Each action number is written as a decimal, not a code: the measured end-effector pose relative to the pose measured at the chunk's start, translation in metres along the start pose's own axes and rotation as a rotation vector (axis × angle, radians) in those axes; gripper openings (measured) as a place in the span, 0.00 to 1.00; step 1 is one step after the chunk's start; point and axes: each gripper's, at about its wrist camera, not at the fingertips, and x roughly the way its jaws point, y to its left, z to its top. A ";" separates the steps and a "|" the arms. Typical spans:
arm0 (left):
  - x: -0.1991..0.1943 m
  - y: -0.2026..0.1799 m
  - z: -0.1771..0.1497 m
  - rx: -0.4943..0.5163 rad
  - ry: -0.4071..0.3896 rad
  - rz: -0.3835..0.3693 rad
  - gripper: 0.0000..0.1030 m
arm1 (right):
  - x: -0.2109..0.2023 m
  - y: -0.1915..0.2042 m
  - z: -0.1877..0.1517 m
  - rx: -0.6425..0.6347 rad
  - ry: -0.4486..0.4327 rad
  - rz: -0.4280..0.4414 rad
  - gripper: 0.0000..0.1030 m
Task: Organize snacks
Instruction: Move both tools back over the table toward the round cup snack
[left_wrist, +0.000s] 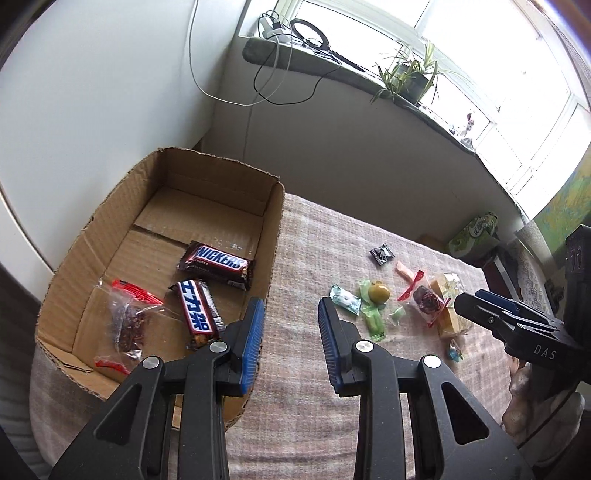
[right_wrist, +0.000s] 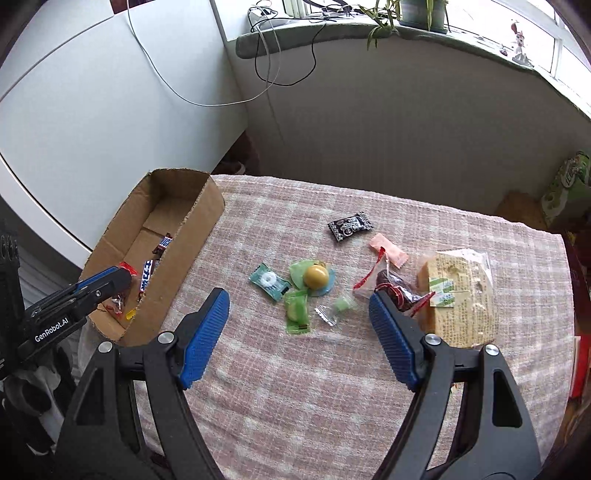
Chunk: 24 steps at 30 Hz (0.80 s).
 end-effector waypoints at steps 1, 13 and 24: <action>0.004 -0.007 -0.001 0.011 0.009 -0.011 0.28 | -0.003 -0.008 -0.005 0.011 0.003 -0.014 0.78; 0.072 -0.083 -0.017 0.109 0.146 -0.104 0.28 | -0.006 -0.100 -0.061 0.188 0.066 -0.131 0.78; 0.129 -0.103 -0.027 0.109 0.225 -0.059 0.28 | 0.014 -0.132 -0.088 0.302 0.112 -0.139 0.78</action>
